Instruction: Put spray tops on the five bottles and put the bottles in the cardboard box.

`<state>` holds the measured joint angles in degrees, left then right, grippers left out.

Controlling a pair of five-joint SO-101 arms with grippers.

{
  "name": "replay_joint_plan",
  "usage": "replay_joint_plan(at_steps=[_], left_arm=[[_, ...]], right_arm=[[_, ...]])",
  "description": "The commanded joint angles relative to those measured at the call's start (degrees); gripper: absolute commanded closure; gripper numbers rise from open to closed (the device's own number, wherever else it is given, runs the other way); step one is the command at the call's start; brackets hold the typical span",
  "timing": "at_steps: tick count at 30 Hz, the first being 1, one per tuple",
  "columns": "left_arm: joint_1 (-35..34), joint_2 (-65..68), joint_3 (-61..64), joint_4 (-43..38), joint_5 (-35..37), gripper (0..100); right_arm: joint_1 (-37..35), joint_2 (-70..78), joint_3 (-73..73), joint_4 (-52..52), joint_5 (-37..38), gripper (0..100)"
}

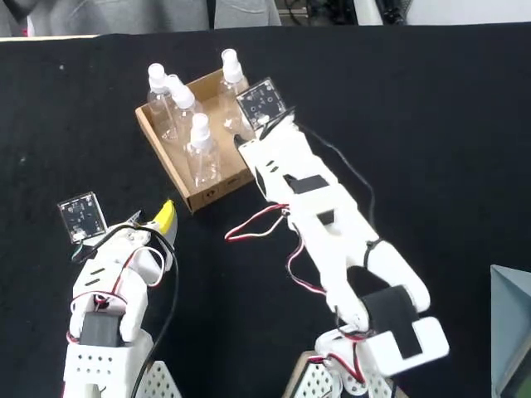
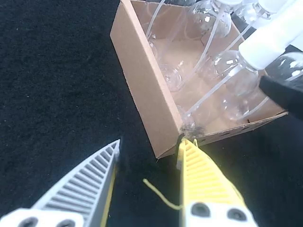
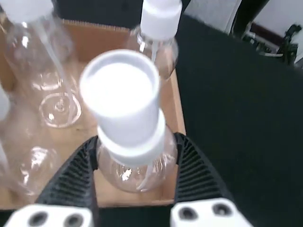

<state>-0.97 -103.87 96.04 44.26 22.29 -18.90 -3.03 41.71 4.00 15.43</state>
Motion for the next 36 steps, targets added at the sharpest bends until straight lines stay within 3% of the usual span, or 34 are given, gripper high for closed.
replay_joint_plan(at_steps=[1,22,28,36], left_arm=[[-0.57,-0.18,1.36,-0.35,-0.35,82],[-0.57,-0.18,1.36,-0.35,-0.35,82],[-0.57,-0.18,1.36,-0.35,-0.35,82],[-0.57,-0.18,1.36,-0.35,-0.35,82]], right_arm=[[1.23,0.4,-5.41,-1.93,-0.7,97.5],[1.58,3.56,-6.99,-1.85,-0.7,97.4],[1.49,3.56,-6.9,-1.76,-0.7,86.8],[1.49,3.56,-6.73,-1.76,-0.35,85.3]])
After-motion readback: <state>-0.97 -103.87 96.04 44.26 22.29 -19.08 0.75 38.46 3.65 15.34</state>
